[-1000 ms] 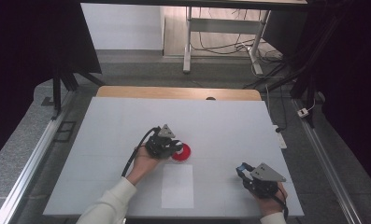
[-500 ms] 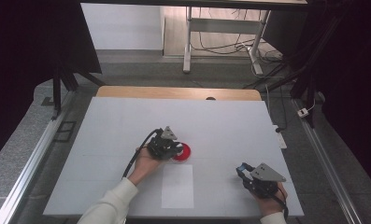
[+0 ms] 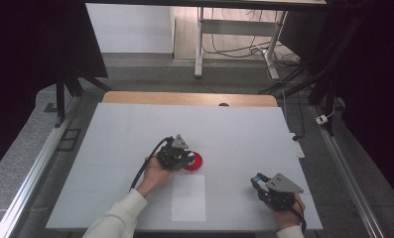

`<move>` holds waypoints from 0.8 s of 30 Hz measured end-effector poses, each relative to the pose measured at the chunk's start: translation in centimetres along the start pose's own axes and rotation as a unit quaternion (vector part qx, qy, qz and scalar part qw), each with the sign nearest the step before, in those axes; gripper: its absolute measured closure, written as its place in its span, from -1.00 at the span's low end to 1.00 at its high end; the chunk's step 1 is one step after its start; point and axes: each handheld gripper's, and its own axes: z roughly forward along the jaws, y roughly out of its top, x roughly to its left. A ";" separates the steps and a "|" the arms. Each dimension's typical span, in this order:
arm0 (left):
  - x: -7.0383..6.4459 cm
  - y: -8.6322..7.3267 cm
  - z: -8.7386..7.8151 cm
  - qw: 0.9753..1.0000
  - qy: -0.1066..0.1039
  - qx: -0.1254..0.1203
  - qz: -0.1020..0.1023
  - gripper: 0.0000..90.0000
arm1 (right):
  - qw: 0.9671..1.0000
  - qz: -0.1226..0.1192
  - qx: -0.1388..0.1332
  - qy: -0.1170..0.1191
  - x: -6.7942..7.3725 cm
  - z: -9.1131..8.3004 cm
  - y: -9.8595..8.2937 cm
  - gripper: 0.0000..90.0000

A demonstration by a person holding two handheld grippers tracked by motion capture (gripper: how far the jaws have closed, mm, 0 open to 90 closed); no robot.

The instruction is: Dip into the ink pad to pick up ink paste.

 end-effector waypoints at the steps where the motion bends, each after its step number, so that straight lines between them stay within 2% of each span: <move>1: 0.0 0.0 0.0 1.000 0.000 0.000 0.000 0.68 | 1.000 0.000 0.000 0.000 0.0 0.0 0.0 0.45; 12: -0.3 0.0 0.3 1.000 0.010 0.007 0.009 0.68 | 1.000 -0.002 -0.001 0.000 0.1 0.0 0.1 0.45; 24: -0.4 -0.1 0.4 1.000 0.012 0.006 0.009 0.68 | 1.000 -0.001 0.000 0.000 0.1 0.0 0.1 0.45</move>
